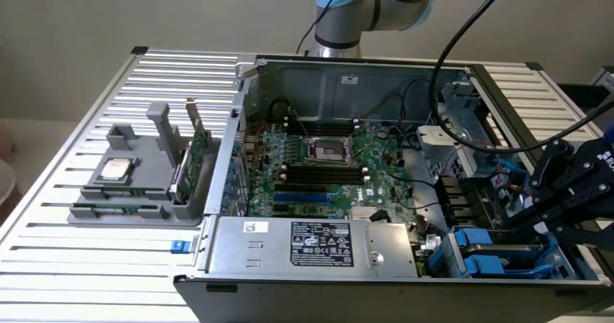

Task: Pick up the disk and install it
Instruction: 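Insert the first disk wire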

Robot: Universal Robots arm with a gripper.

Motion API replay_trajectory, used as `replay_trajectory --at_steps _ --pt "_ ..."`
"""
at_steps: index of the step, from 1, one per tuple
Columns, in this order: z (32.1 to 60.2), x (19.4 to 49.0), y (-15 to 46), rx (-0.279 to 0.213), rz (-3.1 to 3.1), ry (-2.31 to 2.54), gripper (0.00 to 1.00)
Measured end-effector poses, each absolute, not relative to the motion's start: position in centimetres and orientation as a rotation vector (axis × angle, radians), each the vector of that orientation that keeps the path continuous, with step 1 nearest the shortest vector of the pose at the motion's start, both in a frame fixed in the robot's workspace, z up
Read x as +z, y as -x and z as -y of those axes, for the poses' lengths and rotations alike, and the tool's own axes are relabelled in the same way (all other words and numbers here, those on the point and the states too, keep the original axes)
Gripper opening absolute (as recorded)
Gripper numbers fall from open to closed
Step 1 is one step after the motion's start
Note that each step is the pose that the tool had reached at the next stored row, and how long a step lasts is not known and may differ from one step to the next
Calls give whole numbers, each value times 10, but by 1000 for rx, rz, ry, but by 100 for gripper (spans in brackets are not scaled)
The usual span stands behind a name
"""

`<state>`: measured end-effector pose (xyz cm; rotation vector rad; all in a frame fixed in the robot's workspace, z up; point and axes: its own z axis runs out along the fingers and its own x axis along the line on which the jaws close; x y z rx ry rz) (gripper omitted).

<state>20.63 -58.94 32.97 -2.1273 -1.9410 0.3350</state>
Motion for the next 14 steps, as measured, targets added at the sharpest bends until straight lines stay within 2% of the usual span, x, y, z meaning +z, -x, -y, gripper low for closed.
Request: replay_trajectory --at_steps 14 --pt "588 330 -206 344 1934 2136 17"
